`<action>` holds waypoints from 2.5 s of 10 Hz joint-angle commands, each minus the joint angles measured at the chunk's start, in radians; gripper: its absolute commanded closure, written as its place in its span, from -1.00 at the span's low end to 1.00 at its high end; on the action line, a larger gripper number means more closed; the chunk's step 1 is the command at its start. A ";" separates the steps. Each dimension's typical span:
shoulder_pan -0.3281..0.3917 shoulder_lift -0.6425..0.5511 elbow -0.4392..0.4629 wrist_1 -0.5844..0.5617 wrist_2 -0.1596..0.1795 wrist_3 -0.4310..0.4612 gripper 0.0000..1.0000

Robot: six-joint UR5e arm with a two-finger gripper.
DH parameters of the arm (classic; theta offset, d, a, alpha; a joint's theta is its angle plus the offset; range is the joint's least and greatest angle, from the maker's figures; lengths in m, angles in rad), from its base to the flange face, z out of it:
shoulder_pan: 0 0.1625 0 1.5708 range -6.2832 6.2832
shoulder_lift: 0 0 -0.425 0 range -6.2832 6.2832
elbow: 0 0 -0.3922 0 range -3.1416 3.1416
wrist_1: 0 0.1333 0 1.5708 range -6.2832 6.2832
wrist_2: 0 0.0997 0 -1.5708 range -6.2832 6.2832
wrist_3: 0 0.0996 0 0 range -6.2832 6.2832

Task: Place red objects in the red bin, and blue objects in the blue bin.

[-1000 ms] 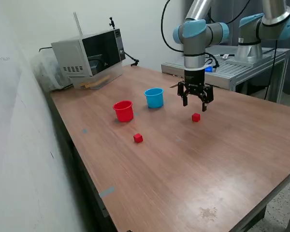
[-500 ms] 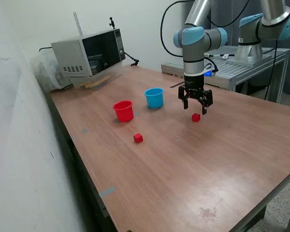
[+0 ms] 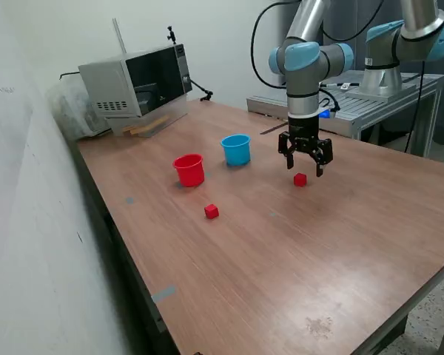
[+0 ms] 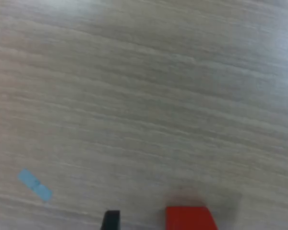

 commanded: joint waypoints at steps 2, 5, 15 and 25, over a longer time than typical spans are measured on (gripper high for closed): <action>0.007 0.001 -0.005 -0.001 0.000 -0.002 -1.00; 0.007 0.006 -0.005 -0.007 0.001 -0.002 1.00; -0.007 0.024 -0.005 -0.004 -0.003 -0.039 1.00; -0.010 0.007 -0.045 0.006 -0.008 -0.040 1.00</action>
